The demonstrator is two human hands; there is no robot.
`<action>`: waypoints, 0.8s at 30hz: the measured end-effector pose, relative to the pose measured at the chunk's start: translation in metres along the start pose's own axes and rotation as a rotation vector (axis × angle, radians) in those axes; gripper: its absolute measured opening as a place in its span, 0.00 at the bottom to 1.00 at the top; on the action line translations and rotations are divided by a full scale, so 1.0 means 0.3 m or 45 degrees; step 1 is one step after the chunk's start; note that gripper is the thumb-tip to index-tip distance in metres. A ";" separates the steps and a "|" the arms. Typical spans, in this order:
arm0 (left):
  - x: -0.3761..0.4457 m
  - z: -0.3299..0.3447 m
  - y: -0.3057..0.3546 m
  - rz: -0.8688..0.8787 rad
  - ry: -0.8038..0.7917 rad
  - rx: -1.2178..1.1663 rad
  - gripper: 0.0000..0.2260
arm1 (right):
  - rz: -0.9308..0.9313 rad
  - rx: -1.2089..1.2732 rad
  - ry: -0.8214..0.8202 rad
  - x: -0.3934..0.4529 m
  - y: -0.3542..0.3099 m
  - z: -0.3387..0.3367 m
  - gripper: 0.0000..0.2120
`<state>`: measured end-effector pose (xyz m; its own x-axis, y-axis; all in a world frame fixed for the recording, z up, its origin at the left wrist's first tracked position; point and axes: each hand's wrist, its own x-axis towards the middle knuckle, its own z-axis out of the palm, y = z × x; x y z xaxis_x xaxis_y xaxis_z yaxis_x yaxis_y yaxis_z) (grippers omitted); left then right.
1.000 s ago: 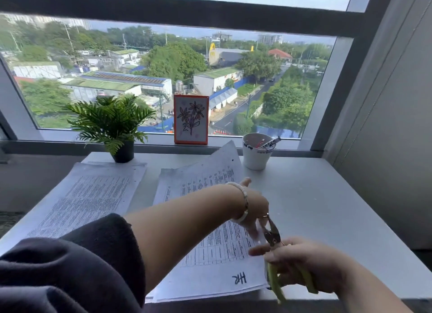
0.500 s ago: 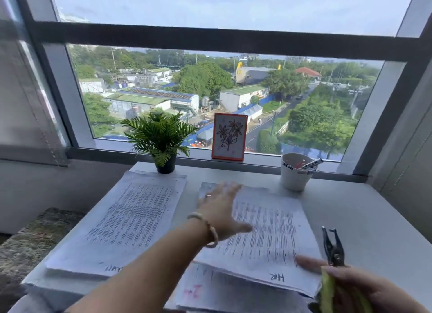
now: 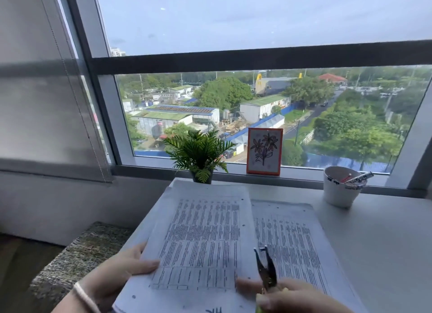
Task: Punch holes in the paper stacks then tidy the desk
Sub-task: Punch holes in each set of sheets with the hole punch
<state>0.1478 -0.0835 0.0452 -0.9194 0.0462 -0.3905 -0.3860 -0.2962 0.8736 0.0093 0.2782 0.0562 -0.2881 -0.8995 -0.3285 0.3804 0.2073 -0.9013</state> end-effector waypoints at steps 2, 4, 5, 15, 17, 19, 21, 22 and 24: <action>0.015 -0.101 -0.006 -0.043 0.094 0.021 0.39 | 0.105 0.007 0.027 0.166 -0.003 0.154 0.19; 0.037 -0.196 -0.011 -0.075 0.215 0.048 0.30 | 0.119 -0.083 0.099 0.305 0.005 0.175 0.18; 0.051 -0.247 -0.008 -0.099 0.308 0.130 0.26 | 0.134 -0.043 0.145 0.355 0.002 0.185 0.17; 0.226 -0.338 0.069 -0.076 0.673 0.640 0.13 | 0.185 -0.163 0.478 0.522 -0.005 0.206 0.13; 0.236 -0.346 0.070 -0.076 0.724 0.727 0.14 | 0.199 -0.235 0.502 0.508 -0.025 0.201 0.11; 0.237 -0.358 0.067 -0.093 0.759 0.798 0.16 | 0.200 -0.356 0.542 0.489 -0.048 0.189 0.07; 0.237 -0.371 0.069 -0.081 0.834 0.887 0.19 | 0.194 -0.437 0.571 0.477 -0.055 0.166 0.07; 0.235 -0.372 0.071 -0.062 0.885 0.921 0.21 | 0.190 -0.445 0.578 0.478 -0.057 0.162 0.08; 0.237 -0.361 0.074 -0.022 1.005 1.019 0.26 | 0.183 -0.380 0.572 0.487 -0.057 0.167 0.10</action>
<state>0.0819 -0.1902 0.0053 -0.7180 -0.6567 -0.2307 -0.5965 0.4097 0.6902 0.0047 0.1240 0.0379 -0.6231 -0.6153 -0.4829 0.1967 0.4743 -0.8581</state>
